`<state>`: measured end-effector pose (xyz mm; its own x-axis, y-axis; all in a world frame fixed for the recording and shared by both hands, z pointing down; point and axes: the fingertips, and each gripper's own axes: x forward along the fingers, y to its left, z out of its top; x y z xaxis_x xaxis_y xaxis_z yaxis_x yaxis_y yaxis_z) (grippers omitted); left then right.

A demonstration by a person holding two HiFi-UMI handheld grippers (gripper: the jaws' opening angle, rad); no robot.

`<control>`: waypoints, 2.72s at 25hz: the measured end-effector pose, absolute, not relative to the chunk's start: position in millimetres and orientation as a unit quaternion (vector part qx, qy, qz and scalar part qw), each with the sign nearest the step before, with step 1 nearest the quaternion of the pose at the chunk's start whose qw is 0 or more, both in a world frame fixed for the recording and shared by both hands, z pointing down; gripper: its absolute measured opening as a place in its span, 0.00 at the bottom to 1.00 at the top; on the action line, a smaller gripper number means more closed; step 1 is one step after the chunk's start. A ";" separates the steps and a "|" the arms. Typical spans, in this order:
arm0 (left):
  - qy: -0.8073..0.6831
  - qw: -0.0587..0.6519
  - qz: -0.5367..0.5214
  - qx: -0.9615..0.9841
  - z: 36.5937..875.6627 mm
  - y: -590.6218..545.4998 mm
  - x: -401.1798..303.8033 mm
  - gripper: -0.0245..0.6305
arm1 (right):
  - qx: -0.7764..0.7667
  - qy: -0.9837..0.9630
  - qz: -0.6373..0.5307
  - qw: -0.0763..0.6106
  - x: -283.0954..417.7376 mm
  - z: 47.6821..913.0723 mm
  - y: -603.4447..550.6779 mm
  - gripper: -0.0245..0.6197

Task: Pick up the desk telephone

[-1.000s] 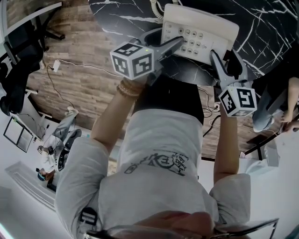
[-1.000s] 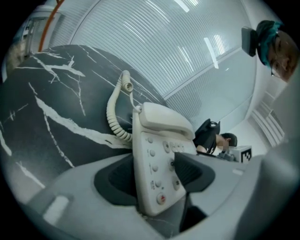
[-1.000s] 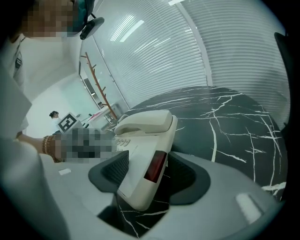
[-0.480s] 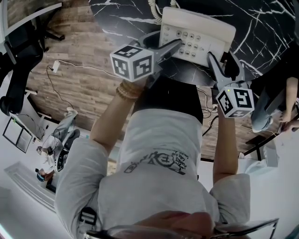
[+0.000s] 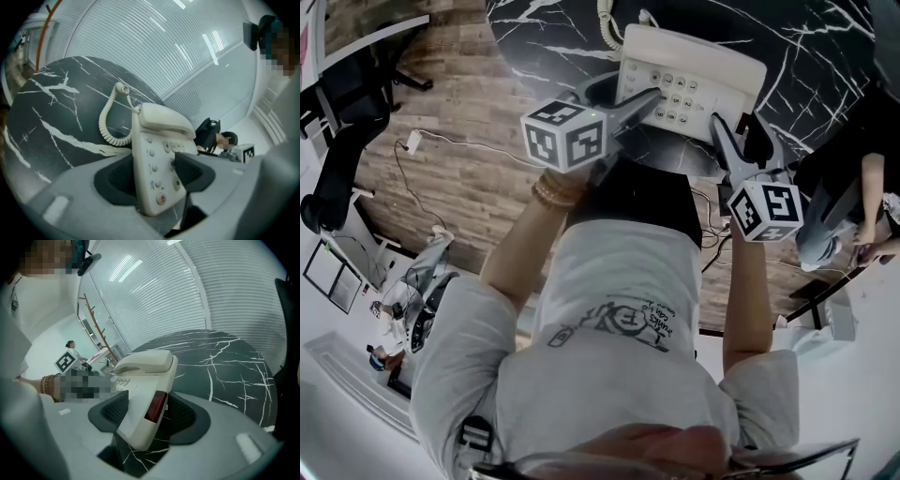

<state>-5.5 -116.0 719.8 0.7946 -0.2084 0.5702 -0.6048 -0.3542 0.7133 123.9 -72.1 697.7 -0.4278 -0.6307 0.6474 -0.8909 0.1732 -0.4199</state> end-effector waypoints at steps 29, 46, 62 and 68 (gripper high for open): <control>-0.271 0.445 0.151 0.840 534.8 -132.1 4.9 0.44 | 0.526 -0.775 0.335 0.097 134.4 518.6 -85.1 0.45; -0.275 0.411 0.105 0.863 415.3 -123.9 5.1 0.44 | 0.534 -0.797 0.276 0.062 134.8 398.3 -77.3 0.45; -0.284 0.383 0.074 0.876 351.8 -102.0 0.5 0.44 | 0.537 -0.809 0.236 0.036 130.8 337.4 -54.6 0.46; -0.287 0.371 0.064 0.881 331.0 -97.9 -0.3 0.44 | 0.538 -0.813 0.221 0.026 130.1 317.3 -50.3 0.46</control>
<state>-0.3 -97.9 331.0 0.8275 -0.4580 0.3248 -0.5524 -0.5603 0.6172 130.1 -50.3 317.3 -0.4200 -0.8630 0.2807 -0.8863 0.3237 -0.3311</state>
